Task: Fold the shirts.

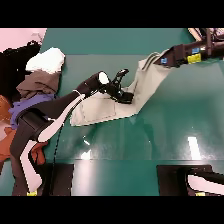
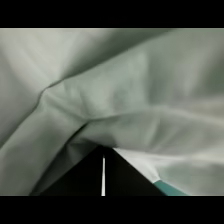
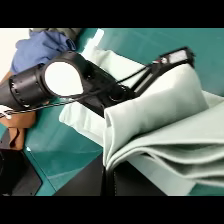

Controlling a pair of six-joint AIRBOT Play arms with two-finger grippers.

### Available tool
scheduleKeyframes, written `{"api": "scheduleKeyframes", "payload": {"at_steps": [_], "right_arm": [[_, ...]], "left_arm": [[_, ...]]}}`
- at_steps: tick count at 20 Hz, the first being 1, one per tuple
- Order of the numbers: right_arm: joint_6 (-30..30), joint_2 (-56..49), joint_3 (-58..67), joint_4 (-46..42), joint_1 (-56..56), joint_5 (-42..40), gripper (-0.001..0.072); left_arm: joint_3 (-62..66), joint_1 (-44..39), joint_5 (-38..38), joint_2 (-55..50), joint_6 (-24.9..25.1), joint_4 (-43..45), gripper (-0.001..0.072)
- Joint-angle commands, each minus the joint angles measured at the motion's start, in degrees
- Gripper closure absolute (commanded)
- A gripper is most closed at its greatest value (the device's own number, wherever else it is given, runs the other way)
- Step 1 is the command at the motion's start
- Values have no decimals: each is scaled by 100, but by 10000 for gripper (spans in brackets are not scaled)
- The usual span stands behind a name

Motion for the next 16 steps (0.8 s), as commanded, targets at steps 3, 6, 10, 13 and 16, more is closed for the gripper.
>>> {"api": "scheduleKeyframes", "payload": {"at_steps": [3, 6, 10, 13, 16], "right_arm": [[50, 2, 70, 39, 761, -588, 697], [50, -79, 70, 44, 1198, -992, 696], [4, -640, 70, 39, 2142, -1698, 696], [-251, -1340, 72, 39, 3069, -2498, 691], [-857, -2120, 420, -15, 3775, -2828, 430]], "left_arm": [[28, 501, -647, 282, -7, 299, 687], [28, 1051, -1058, 837, -116, 1141, 687], [28, 2041, -1497, 1722, -90, 1899, 686], [28, 2796, -1659, 2306, -85, 1934, 685], [26, 3335, -1722, 2695, -85, 1934, 685]]}}
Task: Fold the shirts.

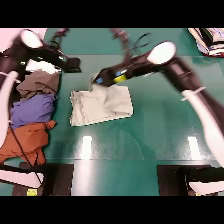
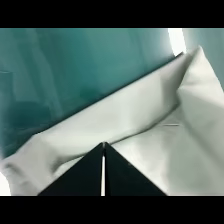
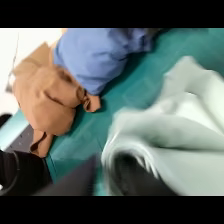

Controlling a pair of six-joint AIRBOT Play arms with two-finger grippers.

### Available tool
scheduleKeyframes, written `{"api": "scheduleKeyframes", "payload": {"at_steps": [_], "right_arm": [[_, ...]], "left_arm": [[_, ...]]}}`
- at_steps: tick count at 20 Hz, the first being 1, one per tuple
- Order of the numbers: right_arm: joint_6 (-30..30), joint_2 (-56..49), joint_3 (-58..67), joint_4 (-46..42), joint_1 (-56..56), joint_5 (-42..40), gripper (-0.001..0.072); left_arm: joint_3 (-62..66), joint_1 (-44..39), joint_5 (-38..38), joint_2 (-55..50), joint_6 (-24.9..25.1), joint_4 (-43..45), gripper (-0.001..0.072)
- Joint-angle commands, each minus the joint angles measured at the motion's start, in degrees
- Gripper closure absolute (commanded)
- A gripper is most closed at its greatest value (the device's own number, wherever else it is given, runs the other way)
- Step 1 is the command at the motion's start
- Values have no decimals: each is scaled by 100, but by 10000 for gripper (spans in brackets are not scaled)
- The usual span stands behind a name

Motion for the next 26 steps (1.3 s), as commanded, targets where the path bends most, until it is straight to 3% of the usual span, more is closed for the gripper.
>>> {"api": "scheduleKeyframes", "payload": {"at_steps": [1, 7, 10, 14, 16, 20, 26], "right_arm": [[-610, -885, 439, -120, 811, -503, 295], [-55, -1233, 1108, -1231, 452, 1056, 283], [96, -754, 328, -1543, -258, 1456, 283], [232, 33, -1252, -1552, -1558, 1316, 275], [229, 205, -1851, -1458, -2179, 1244, 101], [214, -42, -2579, -509, -2863, 953, 89], [-94, -1178, -1947, 358, -2208, 855, 94]], "left_arm": [[2, 649, -212, 476, 2, 127, 685], [-2, 752, -590, 546, 151, 92, 685], [-2, 752, -654, 546, 153, 83, 685], [-2, 752, -649, 544, 151, 72, 685], [-2, 752, -623, 544, 151, 61, 685], [-2, 748, -538, 533, 151, -48, 685], [-2, 748, -485, 529, 153, -236, 685]]}}
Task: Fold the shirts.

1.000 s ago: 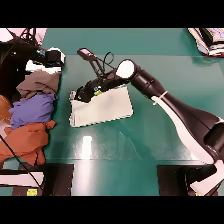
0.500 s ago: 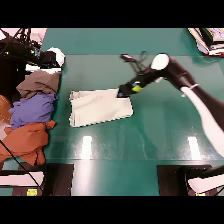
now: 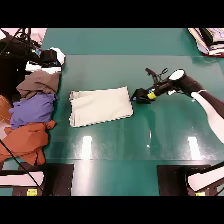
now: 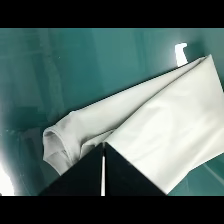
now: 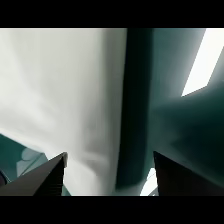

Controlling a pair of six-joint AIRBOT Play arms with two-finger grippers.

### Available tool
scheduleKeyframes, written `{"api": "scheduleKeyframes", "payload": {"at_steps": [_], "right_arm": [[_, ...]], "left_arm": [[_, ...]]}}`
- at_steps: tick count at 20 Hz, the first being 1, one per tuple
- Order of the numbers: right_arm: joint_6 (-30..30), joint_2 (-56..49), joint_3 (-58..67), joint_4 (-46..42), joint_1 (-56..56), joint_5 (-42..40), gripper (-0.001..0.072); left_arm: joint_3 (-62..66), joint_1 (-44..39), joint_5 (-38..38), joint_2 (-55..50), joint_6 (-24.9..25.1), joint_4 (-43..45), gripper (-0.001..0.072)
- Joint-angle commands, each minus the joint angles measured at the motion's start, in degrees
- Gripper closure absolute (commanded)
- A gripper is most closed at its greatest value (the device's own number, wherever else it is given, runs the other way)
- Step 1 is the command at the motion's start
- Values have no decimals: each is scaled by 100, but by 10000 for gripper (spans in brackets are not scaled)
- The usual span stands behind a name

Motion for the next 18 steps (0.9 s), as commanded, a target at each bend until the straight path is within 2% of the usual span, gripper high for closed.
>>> {"api": "scheduleKeyframes", "payload": {"at_steps": [1, 3, 4, 5, 7, 8, 12, 15, 18], "right_arm": [[-87, -673, 509, 564, 407, -50, 94], [-87, -1023, 940, 833, 680, -9, 179], [-87, -1150, 1132, 811, 796, 15, 272], [-92, -1246, 1307, 776, 898, 33, 408], [-214, -1298, 1517, 743, 1010, 33, 622], [-308, -1285, 1596, 743, 1014, 76, 696], [-330, -837, 1458, 680, 664, 0, 696], [-155, 98, 758, -2, -63, -348, 695], [31, 1189, -94, -616, -1279, -525, 696]], "left_arm": [[0, 2, 15, -4, 0, -70, 685], [0, 2, 11, -4, -2, -72, 685], [0, 2, 9, -4, -2, -74, 685], [0, 2, 7, -4, -4, -74, 685], [0, 2, 11, -4, -9, -125, 686], [0, 2, 13, -4, -11, -177, 686], [0, -328, 13, 2, -4, -238, 687], [0, -883, 98, 2, 4, -238, 686], [0, -1333, 306, 2, 4, -236, 686]]}}
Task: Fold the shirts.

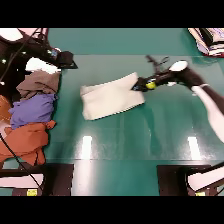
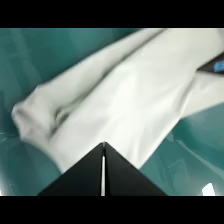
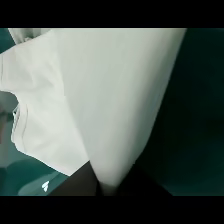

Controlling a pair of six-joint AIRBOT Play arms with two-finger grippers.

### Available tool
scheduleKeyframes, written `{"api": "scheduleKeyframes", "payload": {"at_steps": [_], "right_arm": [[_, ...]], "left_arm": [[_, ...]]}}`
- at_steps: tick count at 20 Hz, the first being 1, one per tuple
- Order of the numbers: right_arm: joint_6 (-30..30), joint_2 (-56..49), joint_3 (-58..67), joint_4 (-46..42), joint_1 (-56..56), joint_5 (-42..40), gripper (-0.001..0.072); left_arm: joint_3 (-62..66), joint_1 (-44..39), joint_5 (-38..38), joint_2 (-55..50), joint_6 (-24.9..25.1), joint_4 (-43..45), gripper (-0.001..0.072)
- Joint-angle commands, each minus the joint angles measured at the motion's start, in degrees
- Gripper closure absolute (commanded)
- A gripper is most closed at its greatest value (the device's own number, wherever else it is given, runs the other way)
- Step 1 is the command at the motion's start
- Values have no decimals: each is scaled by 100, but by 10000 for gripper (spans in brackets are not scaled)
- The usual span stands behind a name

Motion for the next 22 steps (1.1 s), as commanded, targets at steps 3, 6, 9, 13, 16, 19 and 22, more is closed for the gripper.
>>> {"api": "scheduleKeyframes", "payload": {"at_steps": [3, 6, 9, 13, 16, 19, 22], "right_arm": [[234, 1869, -1397, -892, -2511, -417, 696], [234, 2658, -2015, -885, -4367, -538, 696], [234, 3254, -2623, -881, -6015, -890, 696], [236, 3578, -3239, -883, -7342, -931, 695], [234, 3506, -3327, -898, -7521, -789, 695], [210, 3248, -3021, -1384, -7427, -166, 442], [216, 2999, -2293, -2962, -7423, 861, 363]], "left_arm": [[0, -645, 249, 4, 4, -4, 685], [0, -793, 275, 2, -2, -11, 686], [0, -824, 330, 2, -24, -13, 685], [0, -824, 420, 2, -48, -13, 685], [0, -824, 411, 2, -44, -11, 685], [0, -824, 415, 2, -42, -11, 685], [0, -824, 411, 2, -42, -11, 685]]}}
